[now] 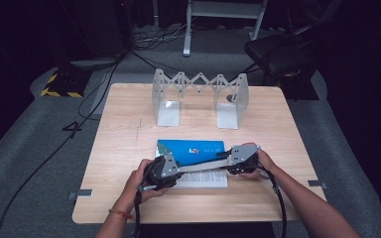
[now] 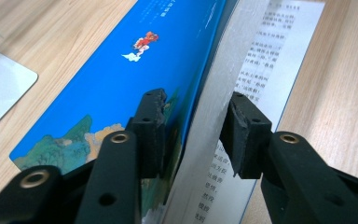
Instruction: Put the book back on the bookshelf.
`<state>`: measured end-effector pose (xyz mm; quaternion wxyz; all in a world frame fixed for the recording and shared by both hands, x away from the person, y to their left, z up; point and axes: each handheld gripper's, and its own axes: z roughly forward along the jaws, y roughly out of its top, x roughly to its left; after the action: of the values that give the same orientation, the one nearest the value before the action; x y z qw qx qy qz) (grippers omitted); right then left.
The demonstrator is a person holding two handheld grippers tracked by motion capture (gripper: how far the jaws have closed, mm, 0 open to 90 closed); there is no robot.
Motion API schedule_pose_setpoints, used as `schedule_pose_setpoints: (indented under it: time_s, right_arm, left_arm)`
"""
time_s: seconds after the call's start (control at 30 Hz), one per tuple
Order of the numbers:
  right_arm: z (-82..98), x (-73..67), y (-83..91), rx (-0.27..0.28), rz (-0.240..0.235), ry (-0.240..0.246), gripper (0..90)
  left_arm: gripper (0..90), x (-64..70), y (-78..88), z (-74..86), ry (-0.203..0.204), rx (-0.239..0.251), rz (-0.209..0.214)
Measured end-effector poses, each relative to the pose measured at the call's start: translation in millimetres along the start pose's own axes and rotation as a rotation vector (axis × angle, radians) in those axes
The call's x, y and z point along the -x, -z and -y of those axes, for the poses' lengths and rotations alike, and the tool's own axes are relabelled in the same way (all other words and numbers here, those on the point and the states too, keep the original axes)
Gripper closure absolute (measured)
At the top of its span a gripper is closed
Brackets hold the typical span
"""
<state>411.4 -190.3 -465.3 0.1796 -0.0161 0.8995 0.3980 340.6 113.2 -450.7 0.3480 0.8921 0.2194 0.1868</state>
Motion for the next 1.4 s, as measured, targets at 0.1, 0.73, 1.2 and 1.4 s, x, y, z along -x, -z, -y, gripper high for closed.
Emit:
schedule_pose_setpoints:
  time_s: [0.1, 0.73, 1.2, 1.4]
  right_arm:
    - [-1.7, -5.3, 1.8, -0.008, 0.025, 0.003, 64.1]
    - [-5.7, -28.7, 23.2, -0.029, 0.075, -0.043, 63.6]
    - [9.5, -20.6, 26.2, 0.056, 0.018, -0.073, 63.3]
    - [0.2, -24.5, 27.4, 0.035, 0.028, -0.076, 64.4]
  left_arm:
    - [50.0, 1.8, 1.7, -3.4, 0.026, -0.014, -0.016]
    - [53.3, 34.4, -28.5, -26.8, -0.020, -0.053, -0.114]
    - [49.0, 24.7, -24.7, -24.5, -0.015, -0.038, 0.005]
    - [31.9, 40.8, -33.0, -36.4, -0.036, -0.055, -0.074]
